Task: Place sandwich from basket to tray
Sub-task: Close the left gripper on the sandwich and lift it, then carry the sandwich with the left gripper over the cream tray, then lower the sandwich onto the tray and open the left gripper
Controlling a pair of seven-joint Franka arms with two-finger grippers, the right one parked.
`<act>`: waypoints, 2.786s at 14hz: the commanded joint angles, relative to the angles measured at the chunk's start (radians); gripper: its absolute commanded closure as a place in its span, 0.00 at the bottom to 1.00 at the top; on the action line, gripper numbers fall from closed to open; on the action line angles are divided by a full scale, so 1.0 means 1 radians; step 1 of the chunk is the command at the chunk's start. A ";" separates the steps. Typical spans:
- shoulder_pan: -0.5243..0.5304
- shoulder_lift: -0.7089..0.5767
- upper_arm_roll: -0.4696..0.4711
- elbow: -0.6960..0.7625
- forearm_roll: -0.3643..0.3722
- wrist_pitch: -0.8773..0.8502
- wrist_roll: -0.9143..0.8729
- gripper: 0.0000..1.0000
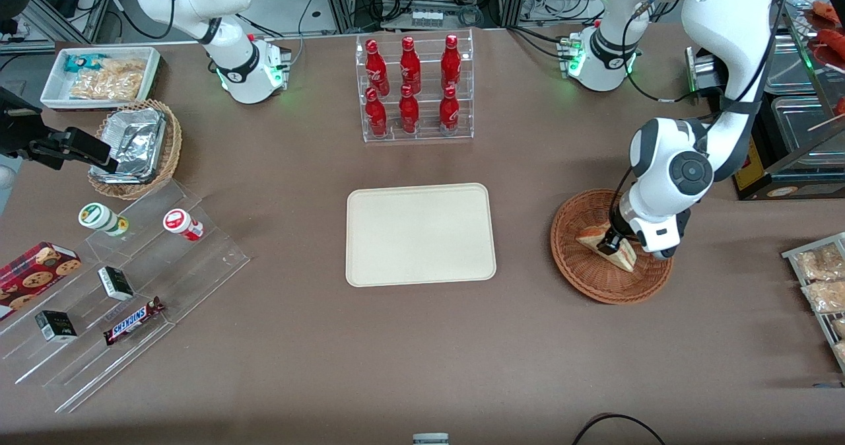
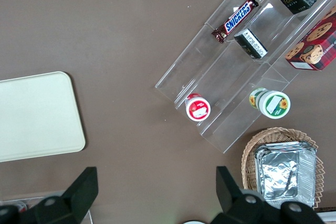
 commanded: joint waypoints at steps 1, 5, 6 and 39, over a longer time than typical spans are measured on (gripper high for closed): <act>-0.009 0.002 0.000 0.016 0.003 0.011 -0.008 0.91; -0.033 -0.040 0.000 0.091 0.020 -0.120 0.001 0.92; -0.053 -0.054 0.000 0.150 0.020 -0.215 0.013 0.91; -0.716 0.504 0.006 0.797 0.086 -0.302 0.220 0.09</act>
